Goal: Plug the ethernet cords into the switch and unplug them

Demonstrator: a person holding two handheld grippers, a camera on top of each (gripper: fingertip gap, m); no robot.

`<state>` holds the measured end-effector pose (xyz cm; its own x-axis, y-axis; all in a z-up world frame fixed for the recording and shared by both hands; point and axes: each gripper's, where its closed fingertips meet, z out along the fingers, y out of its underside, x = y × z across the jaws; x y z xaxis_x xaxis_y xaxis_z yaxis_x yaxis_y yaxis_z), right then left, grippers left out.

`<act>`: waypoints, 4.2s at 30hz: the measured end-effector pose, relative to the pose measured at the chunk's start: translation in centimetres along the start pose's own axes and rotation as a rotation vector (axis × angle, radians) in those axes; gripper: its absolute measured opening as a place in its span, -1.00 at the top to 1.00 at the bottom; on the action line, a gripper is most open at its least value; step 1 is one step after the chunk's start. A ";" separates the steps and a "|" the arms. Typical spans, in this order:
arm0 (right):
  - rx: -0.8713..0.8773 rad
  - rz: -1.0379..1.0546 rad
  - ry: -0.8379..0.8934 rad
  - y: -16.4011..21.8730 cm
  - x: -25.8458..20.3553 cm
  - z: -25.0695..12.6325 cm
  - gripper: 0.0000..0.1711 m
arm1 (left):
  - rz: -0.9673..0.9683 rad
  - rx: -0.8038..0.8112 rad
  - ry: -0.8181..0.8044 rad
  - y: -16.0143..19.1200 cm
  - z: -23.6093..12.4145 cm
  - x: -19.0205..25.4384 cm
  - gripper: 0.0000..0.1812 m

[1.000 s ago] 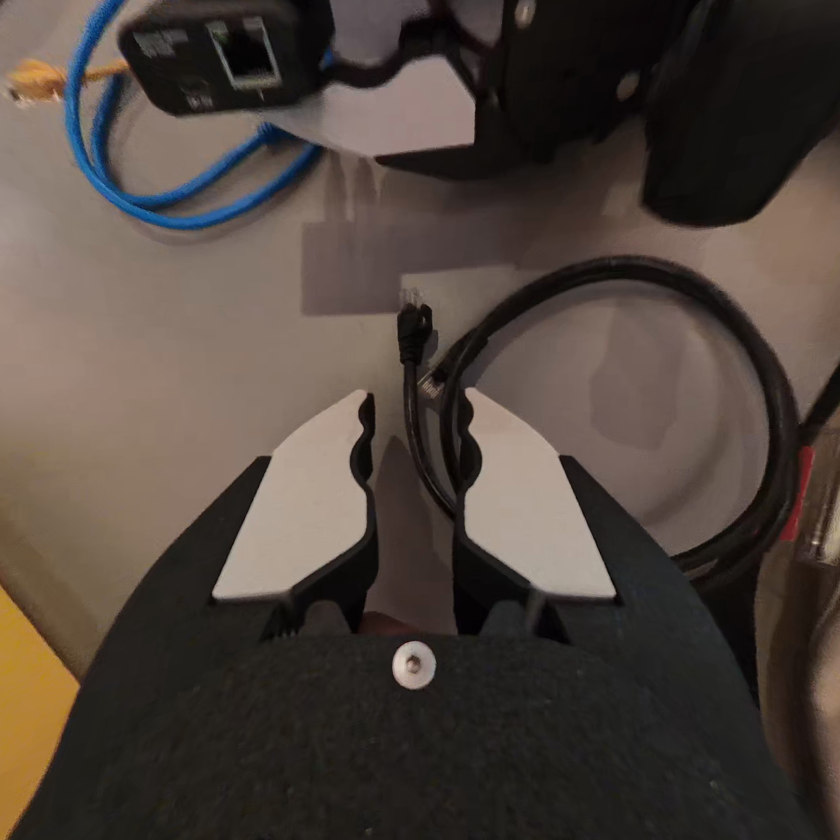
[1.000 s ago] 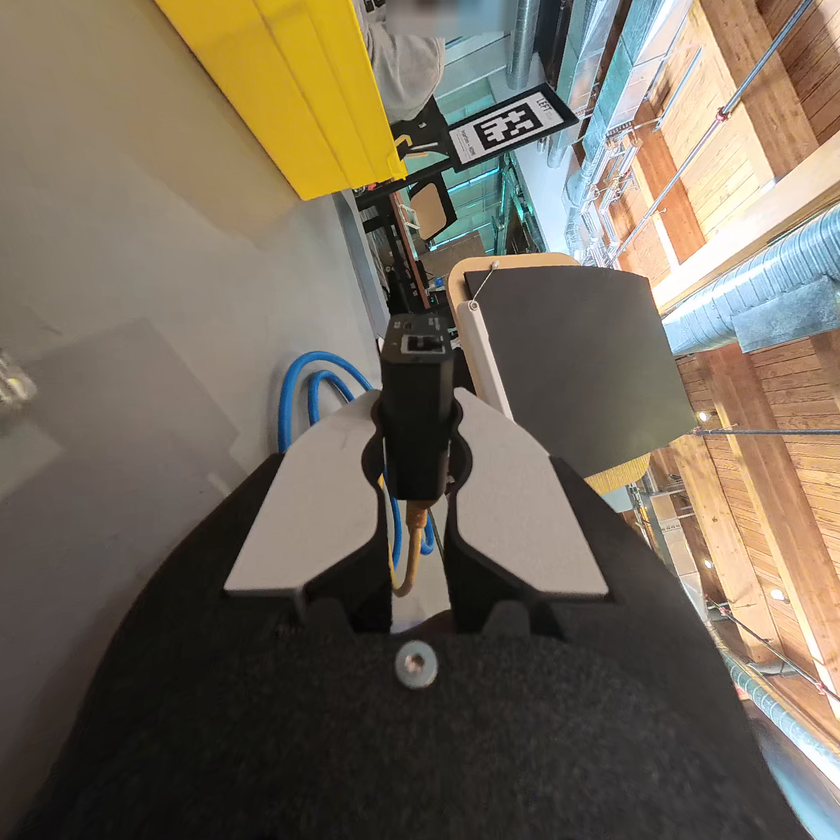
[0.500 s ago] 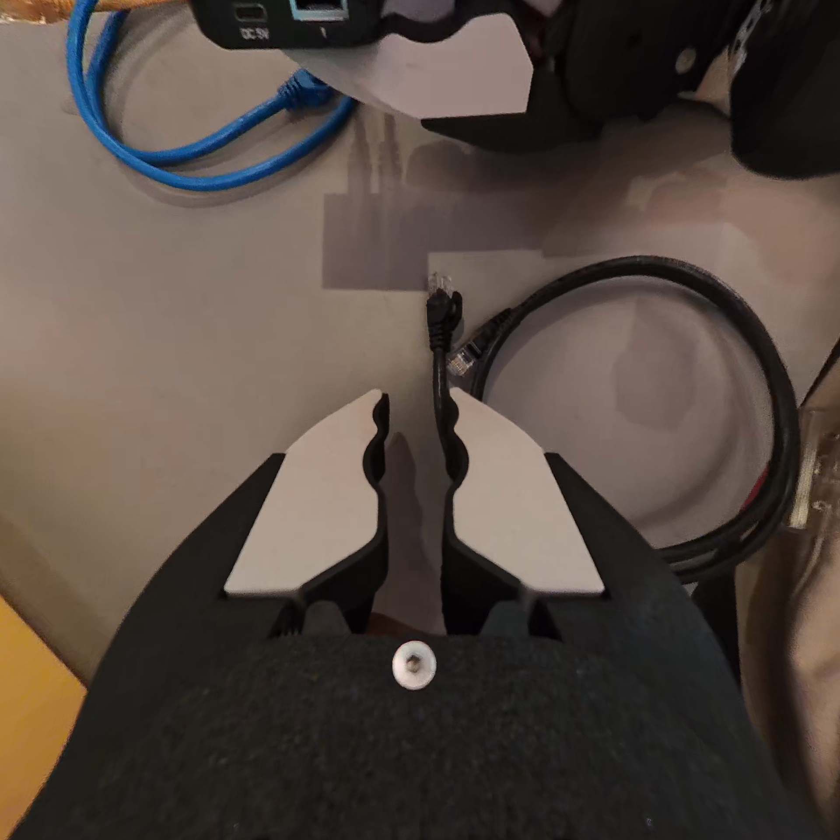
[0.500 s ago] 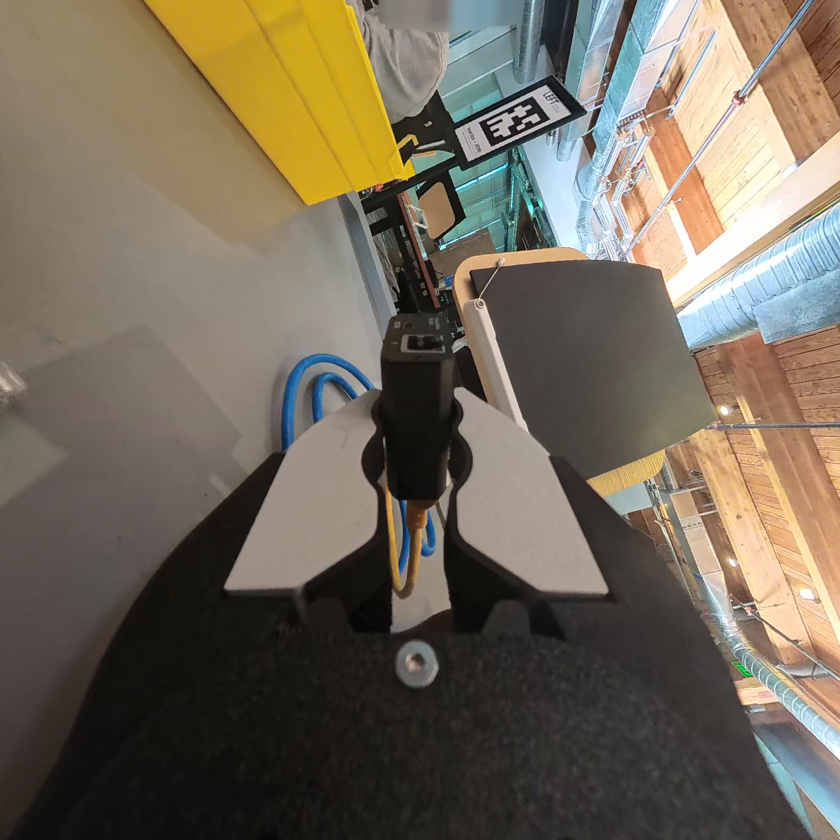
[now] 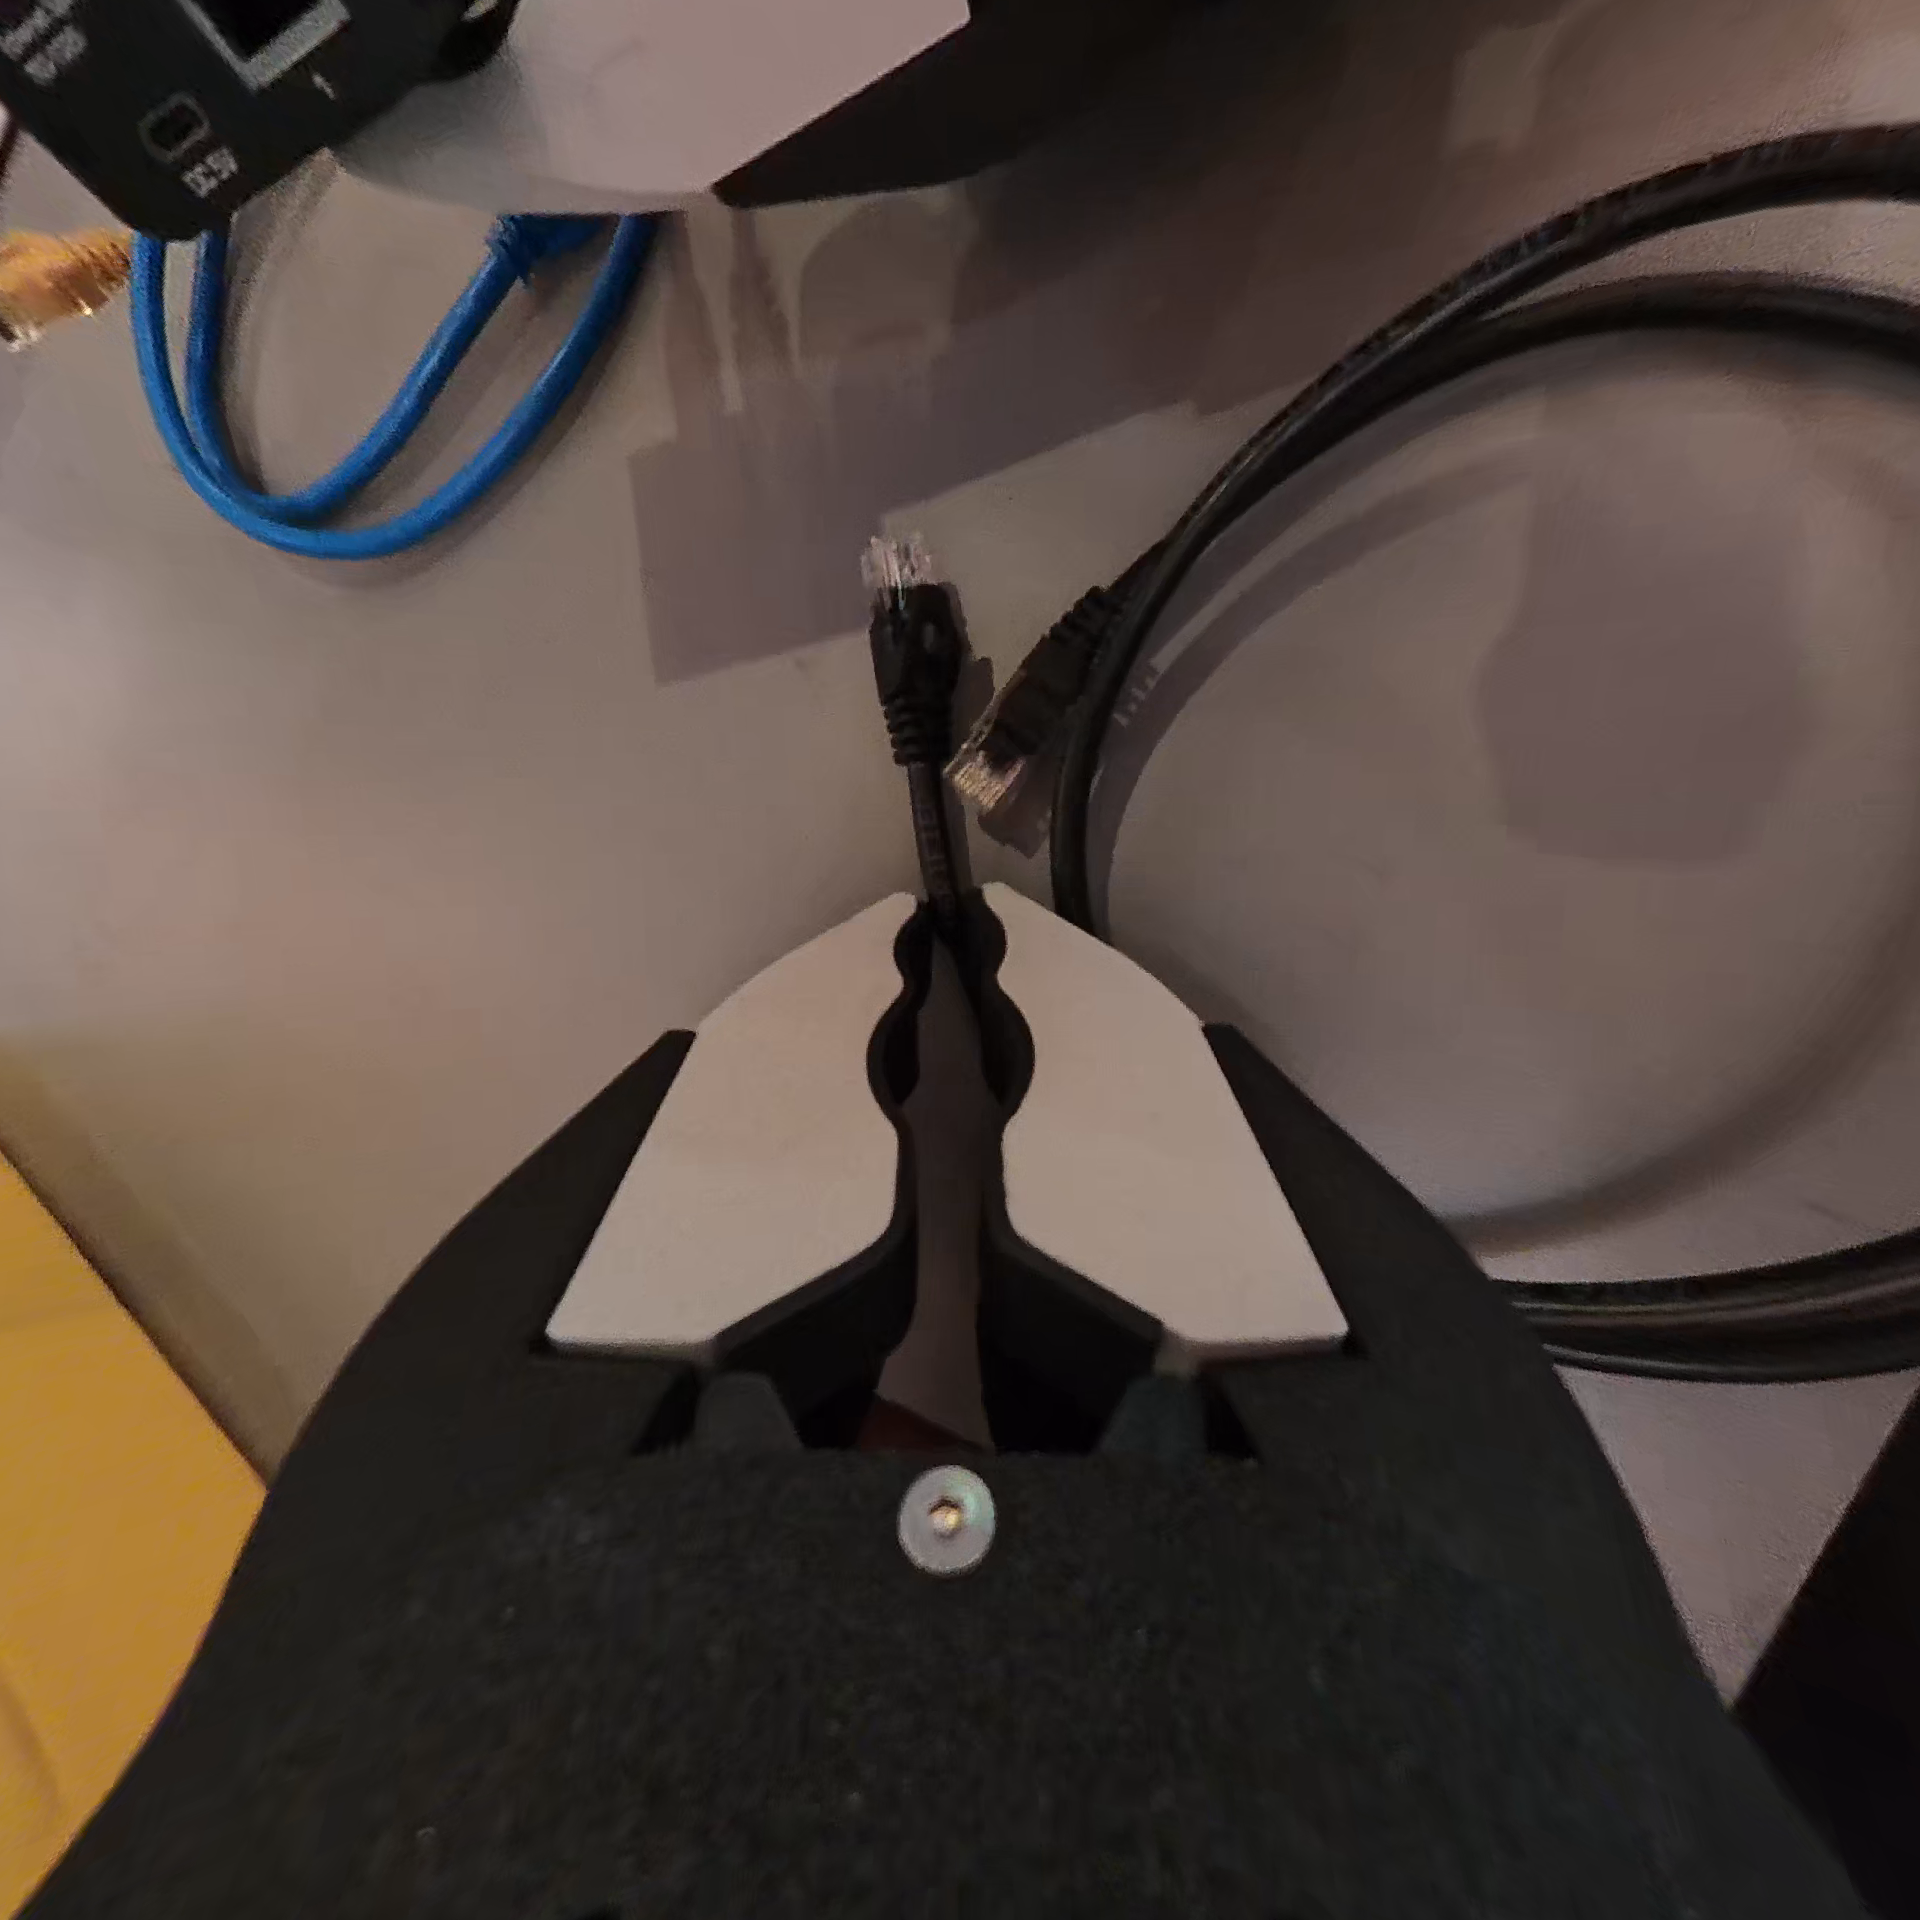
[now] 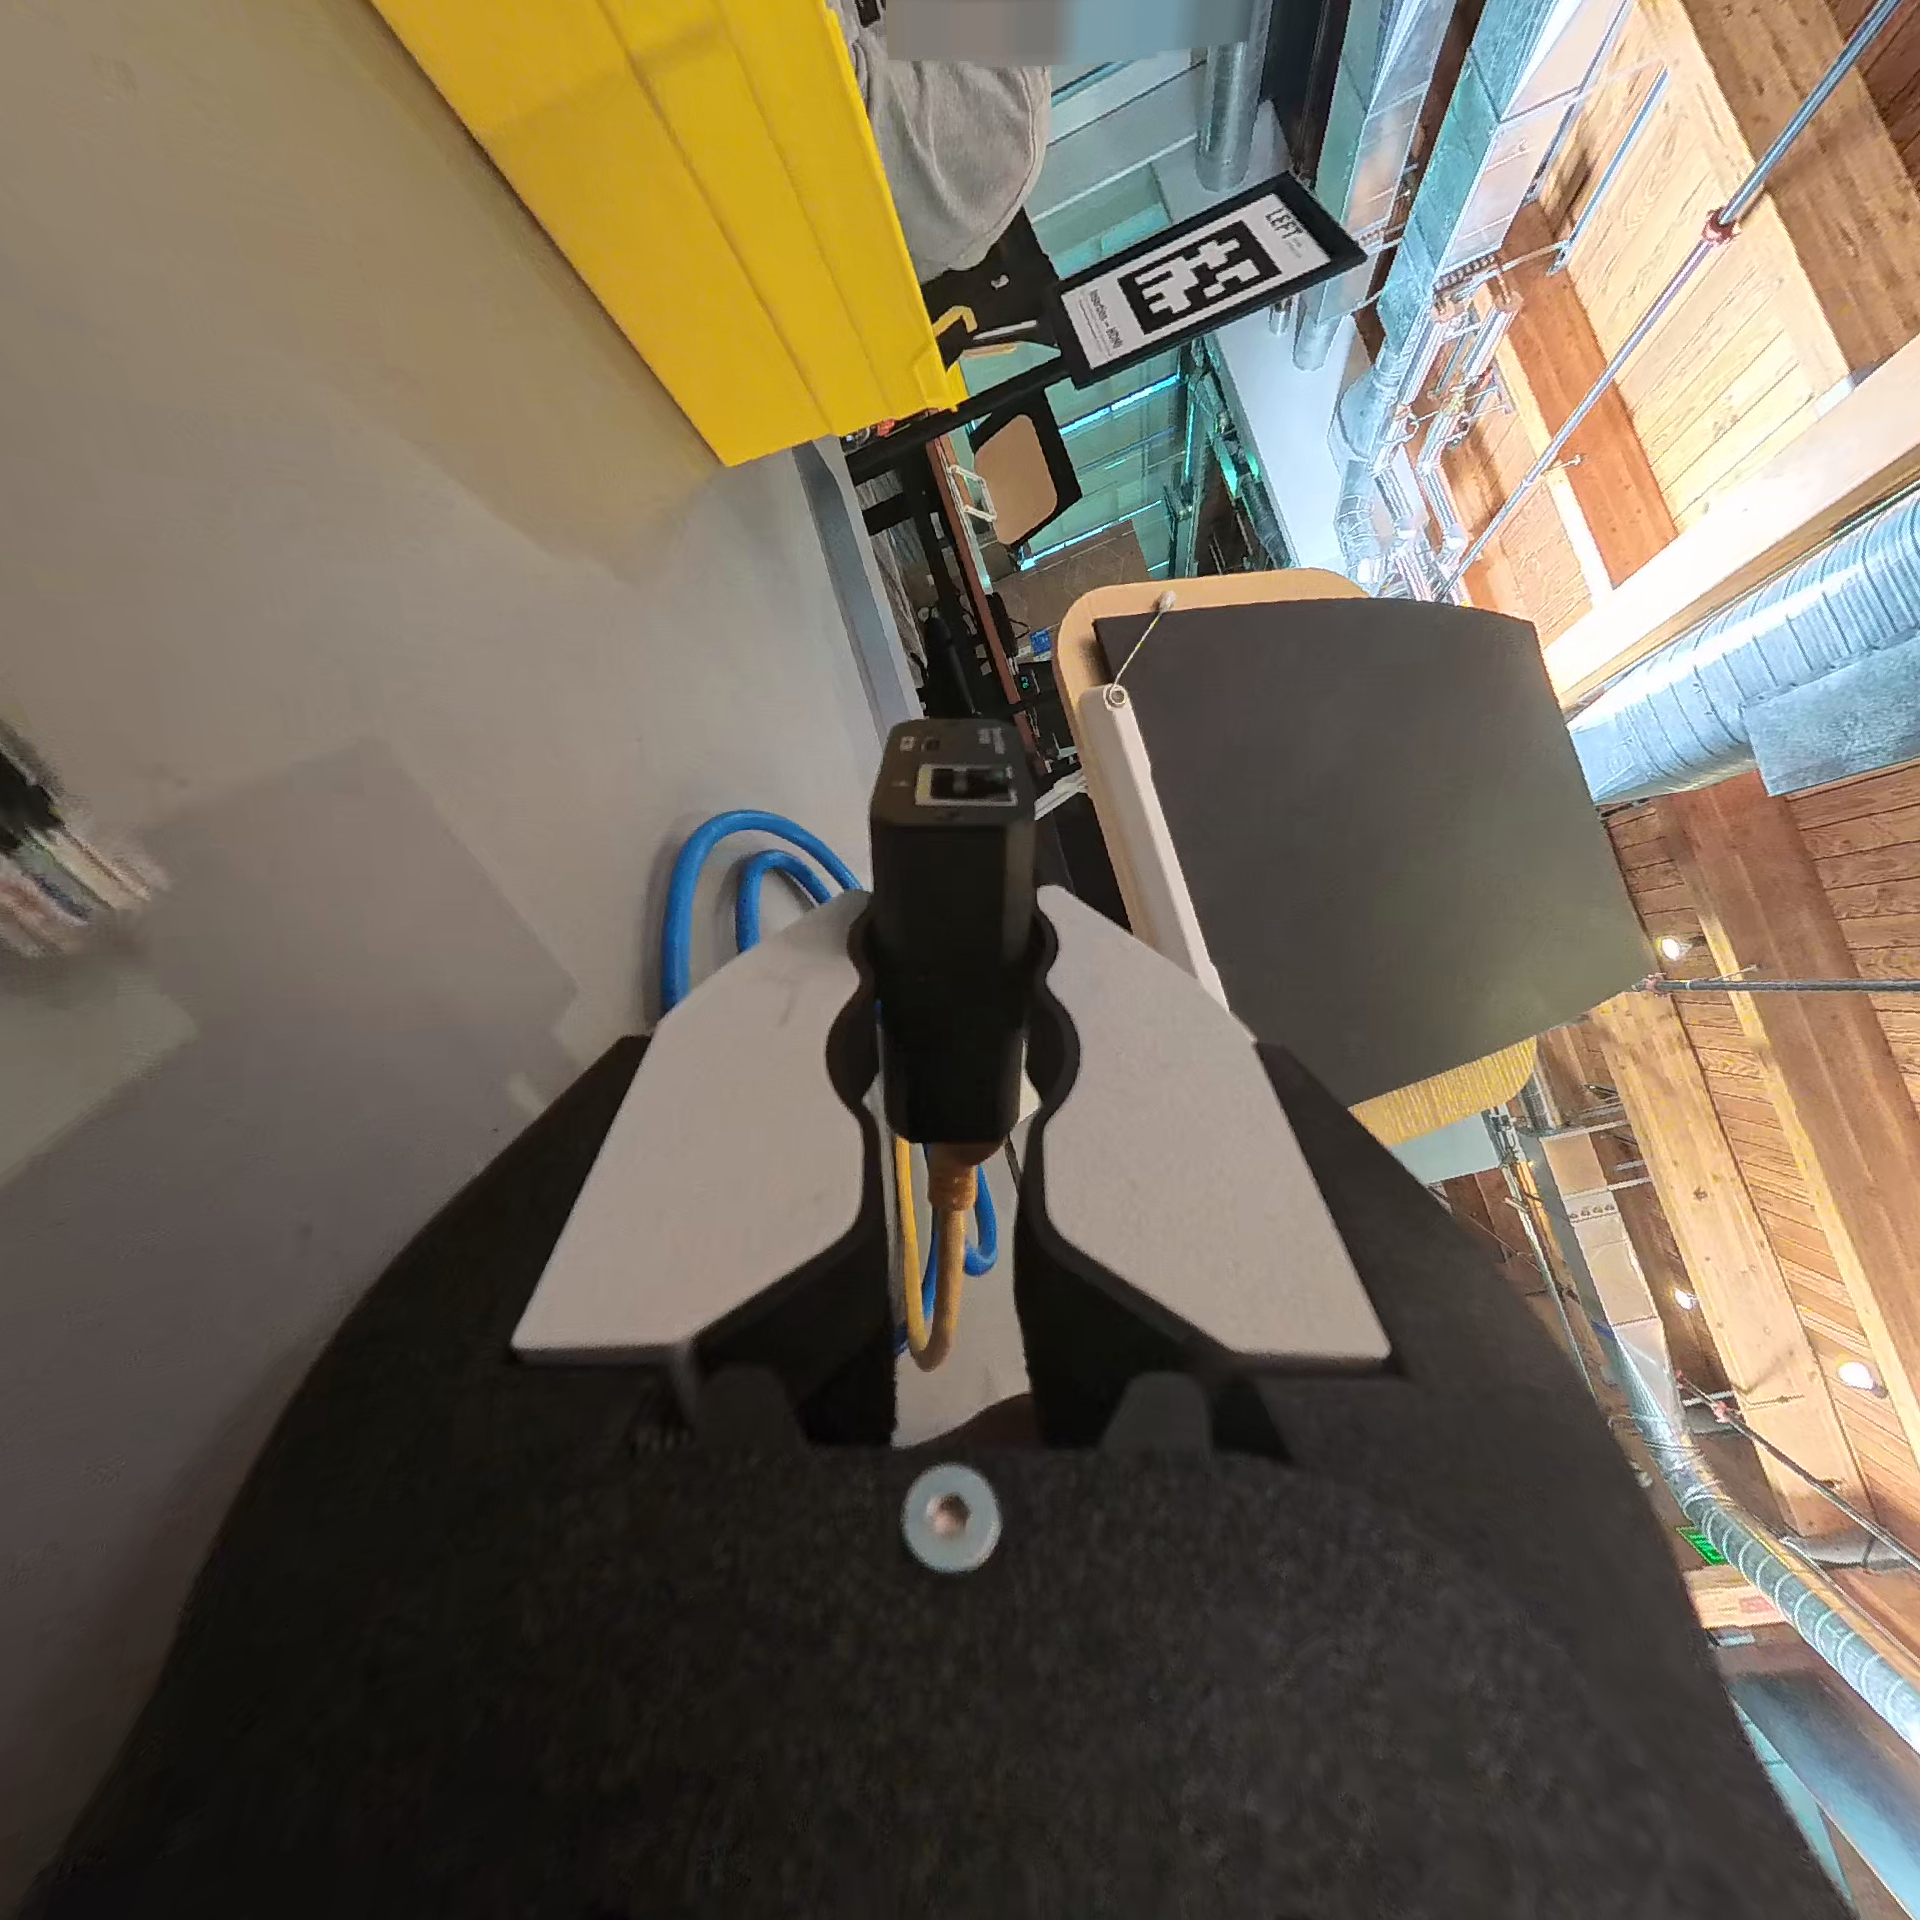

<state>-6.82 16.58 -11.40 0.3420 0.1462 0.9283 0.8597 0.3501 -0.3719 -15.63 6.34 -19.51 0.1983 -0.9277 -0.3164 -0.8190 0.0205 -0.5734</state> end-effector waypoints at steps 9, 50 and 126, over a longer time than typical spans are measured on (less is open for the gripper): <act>0.044 -0.098 0.050 -1.0 0.4 -0.4 0.72 | -0.421 0.093 0.260 -1.0 -1.3 -0.9 0.95; 0.110 -0.236 0.060 -2.4 -1.2 -0.8 0.73 | -0.501 0.272 0.370 -4.9 -4.3 -4.1 0.94; 0.377 0.031 0.099 -7.1 0.2 -4.1 0.73 | -0.431 0.547 0.212 -2.6 -9.5 -7.4 0.66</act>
<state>-11.30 10.29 -8.54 0.4164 0.0784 0.9058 0.6549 0.6652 -0.3586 -20.08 9.60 -8.56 0.2883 -0.9467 0.1438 -0.2944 -0.2306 -0.9274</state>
